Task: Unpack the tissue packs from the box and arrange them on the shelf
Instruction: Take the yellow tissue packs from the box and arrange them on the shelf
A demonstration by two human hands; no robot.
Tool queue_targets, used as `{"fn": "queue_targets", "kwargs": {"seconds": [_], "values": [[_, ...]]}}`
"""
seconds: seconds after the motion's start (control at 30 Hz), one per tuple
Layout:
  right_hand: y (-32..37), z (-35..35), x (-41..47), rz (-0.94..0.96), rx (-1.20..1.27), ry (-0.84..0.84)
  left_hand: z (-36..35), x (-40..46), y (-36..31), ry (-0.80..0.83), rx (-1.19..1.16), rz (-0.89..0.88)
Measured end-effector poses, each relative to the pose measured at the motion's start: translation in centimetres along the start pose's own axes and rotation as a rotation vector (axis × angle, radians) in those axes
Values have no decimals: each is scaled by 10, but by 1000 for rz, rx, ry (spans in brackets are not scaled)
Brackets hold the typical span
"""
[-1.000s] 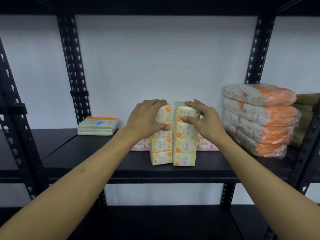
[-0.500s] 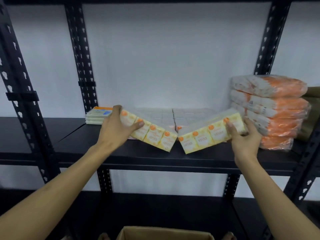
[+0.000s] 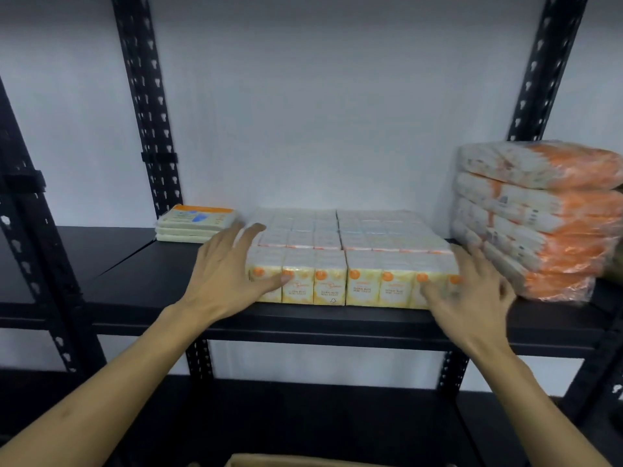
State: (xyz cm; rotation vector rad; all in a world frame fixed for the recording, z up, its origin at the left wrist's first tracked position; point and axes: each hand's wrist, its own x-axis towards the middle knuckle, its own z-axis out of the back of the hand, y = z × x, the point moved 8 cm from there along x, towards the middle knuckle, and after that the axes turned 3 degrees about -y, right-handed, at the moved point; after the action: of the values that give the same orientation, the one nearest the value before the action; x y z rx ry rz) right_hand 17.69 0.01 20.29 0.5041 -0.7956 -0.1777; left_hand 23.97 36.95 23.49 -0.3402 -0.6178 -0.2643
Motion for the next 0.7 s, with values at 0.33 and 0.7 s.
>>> {"fn": "queue_targets", "kwargs": {"seconds": [0.33, 0.7], "values": [[15, -55, 9, 218, -303, 76, -53, 16, -24, 75, 254, -113], [10, -69, 23, 258, -332, 109, -63, 27, -19, -23, 276, -172]]}}
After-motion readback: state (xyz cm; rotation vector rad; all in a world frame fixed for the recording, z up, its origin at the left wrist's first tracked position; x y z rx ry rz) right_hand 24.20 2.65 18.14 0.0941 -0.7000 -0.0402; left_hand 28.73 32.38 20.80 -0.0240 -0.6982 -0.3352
